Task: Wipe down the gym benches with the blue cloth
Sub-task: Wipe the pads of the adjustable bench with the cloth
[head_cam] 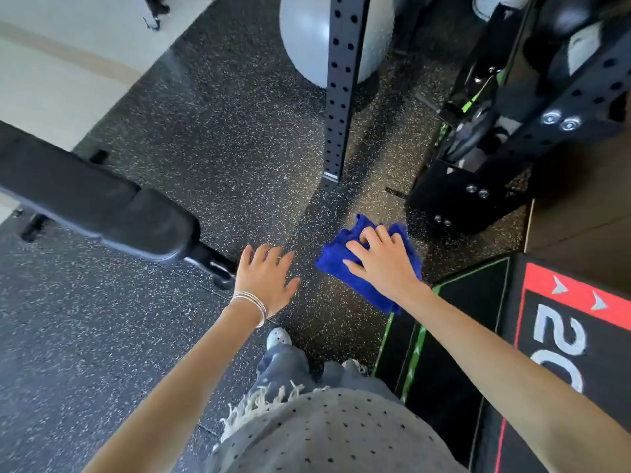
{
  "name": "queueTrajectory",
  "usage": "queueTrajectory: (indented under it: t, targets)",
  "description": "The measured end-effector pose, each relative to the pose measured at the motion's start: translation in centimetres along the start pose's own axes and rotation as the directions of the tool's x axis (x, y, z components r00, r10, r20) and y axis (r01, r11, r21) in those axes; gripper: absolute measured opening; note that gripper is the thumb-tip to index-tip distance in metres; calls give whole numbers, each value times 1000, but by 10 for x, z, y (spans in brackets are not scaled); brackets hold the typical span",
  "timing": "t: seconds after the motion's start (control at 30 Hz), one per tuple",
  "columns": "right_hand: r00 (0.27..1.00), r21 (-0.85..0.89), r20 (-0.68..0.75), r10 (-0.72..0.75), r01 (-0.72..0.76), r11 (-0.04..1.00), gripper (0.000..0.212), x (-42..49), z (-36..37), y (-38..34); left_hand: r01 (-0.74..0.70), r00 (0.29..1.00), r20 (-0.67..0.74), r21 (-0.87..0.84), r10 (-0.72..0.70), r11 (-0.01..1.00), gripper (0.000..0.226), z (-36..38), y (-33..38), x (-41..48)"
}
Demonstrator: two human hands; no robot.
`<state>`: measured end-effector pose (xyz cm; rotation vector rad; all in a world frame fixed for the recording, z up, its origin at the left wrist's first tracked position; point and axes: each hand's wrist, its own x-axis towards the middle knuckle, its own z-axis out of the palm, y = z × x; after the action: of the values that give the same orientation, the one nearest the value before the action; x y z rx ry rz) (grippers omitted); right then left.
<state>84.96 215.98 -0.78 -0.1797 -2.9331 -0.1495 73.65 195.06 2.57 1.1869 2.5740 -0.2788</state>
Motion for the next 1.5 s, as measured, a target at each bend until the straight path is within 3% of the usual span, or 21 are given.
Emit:
queueTrajectory:
  t: [0.4,0.67,0.97,1.3,1.5]
  targets:
    - [963,-16,-92,-254,254,967,37,163,17,-105,198,977,-55,-133,-207,971,58,2,-157,5]
    - [890,21,-103,-443,448,894,37,241,41,-128,369,926,4,-211,-377,905,59,17,-199,20]
    - [734,52,-161,-660,674,737,34,359,86,-103,634,760,90,-325,-644,702,58,6,-216,94]
    - [526,101,-168,-834,851,516,34,476,107,-84,762,549,104,-469,-829,446,56,-28,-210,169]
    - [417,119,-214,-883,909,400,33,525,119,-107,848,443,210,-414,-872,331,56,-24,-226,182]
